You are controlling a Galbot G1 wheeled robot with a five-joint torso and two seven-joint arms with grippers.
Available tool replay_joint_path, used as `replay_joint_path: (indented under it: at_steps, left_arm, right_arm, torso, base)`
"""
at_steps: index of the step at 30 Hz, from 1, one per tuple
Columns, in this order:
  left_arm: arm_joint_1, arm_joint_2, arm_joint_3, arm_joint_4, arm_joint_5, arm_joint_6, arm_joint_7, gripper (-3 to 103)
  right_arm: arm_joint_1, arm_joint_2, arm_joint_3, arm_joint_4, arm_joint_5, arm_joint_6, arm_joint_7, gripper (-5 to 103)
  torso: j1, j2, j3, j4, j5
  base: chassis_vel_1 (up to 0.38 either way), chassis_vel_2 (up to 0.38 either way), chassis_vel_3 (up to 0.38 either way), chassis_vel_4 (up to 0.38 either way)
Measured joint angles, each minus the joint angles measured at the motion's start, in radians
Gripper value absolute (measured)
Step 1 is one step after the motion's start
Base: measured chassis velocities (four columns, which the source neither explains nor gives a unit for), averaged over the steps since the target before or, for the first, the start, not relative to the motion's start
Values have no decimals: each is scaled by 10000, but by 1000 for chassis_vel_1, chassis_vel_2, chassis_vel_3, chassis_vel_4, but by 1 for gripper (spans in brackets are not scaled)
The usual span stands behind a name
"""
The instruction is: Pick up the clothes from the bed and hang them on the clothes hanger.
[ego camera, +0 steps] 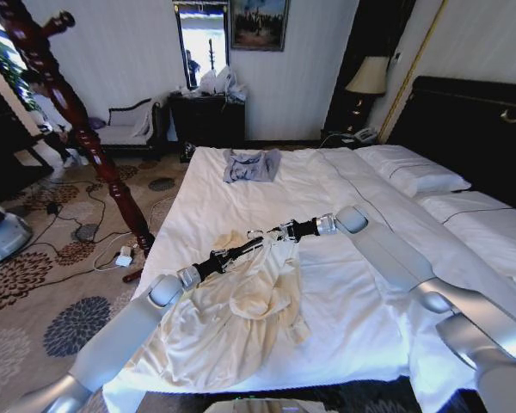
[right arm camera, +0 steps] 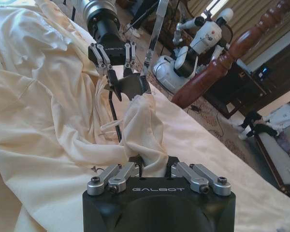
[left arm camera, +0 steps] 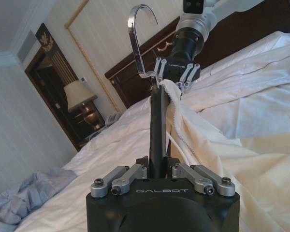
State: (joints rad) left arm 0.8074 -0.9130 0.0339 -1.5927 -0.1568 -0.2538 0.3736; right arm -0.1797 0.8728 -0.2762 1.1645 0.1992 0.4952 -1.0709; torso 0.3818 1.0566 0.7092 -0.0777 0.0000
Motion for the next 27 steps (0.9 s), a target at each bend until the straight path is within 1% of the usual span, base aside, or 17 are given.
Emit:
replay_joint_path:
  at_steps: [2,5,6,7,9,11,13,14,17,18,19,20,22,24,25,26,27]
  left_arm:
    - [17,115,5,-130,-117,-13,-124,12]
    - [399,616,-223,-784,-515,-51,-529,26]
    - [399,616,-223,-784,-515,-51,-529,26]
    - [576,766,-309,-1037,-609,-49,-569,31]
    - [1441,1231,-735,-2024,-928,-14,-601,42]
    - [1730,1362,-886,-2289,-989,1,-600,42]
    - [3064,1708,-1679,-3217,-1221,10,-592,53]
    - [3064,1708,-1679,-3217,-1221,10,-592,53]
    - [4913,1691,-3005,-4042,-1773,78,-596,69]
    - [5317,1632,-3289,-4171,-1952,183,-629,74]
    - [5317,1632,-3289,-4171,-1952,183,-629,74]
    - [5835,1481,-3697,-4290,-2189,417,-855,74]
    - [6304,1088,-4224,-4241,-2521,1052,-1783,85]
    - [6183,645,-4406,-4023,-2987,2032,-2625,95]
    - [6183,645,-4406,-4023,-2987,2032,-2625,95]
    - [6034,493,-4391,-3954,-3164,2388,-2852,95]
    - [5606,256,-4198,-3829,-3467,3155,-3235,98]
  right_arm:
    - [10,-65,20,63,88,50,-48,23]
    - [9,-341,48,104,197,79,-283,19]
    - [9,-341,48,104,197,79,-283,19]
    - [9,-404,59,106,269,78,-328,18]
    - [12,-585,63,141,542,77,-465,18]
    - [21,-645,58,144,618,76,-510,18]
    - [77,-785,19,183,818,67,-629,18]
    - [77,-785,19,183,818,67,-629,18]
    - [110,-835,-22,208,890,46,-827,17]
    - [112,-859,-46,236,917,39,-873,17]
    - [112,-859,-46,236,917,39,-873,17]
    - [113,-899,-95,297,994,22,-918,17]
    - [118,-969,-189,437,1168,-6,-949,17]
    - [129,-984,-215,546,1180,-4,-974,17]
    - [129,-984,-215,546,1180,-4,-974,17]
    - [129,-982,-217,574,1179,1,-976,17]
    - [129,-975,-219,634,1180,11,-977,17]
  torso:
    - [0,-1,0,-1,0]
    - [1,-1,0,-1,1]
    - [1,-1,0,-1,1]
    - [1,0,-1,-4,0]
    - [1,0,-1,-3,0]
    - [-1,0,-1,1,2]
    - [-2,0,-2,1,-1]
    - [-2,0,-2,1,-1]
    - [-1,0,-2,0,1]
    - [-1,0,-2,2,1]
    - [-1,0,-2,2,1]
    - [-2,0,-2,5,1]
    - [-3,1,-3,6,-1]
    - [-3,1,-2,1,-1]
    - [-3,1,-2,1,-1]
    - [-3,0,-2,2,-2]
    - [-2,0,-1,1,0]
  base:
    - [0,0,0,0]
    - [0,0,0,0]
    - [0,0,0,0]
    - [0,0,0,0]
    - [0,0,0,0]
    - [0,0,0,0]
    - [0,0,0,0]
    - [0,0,0,0]
    - [0,0,0,0]
    - [0,0,0,0]
    - [0,0,0,0]
    - [0,0,0,0]
    - [0,0,0,0]
    - [0,0,0,0]
    - [0,0,0,0]
    - [0,0,0,0]
    - [0,0,0,0]
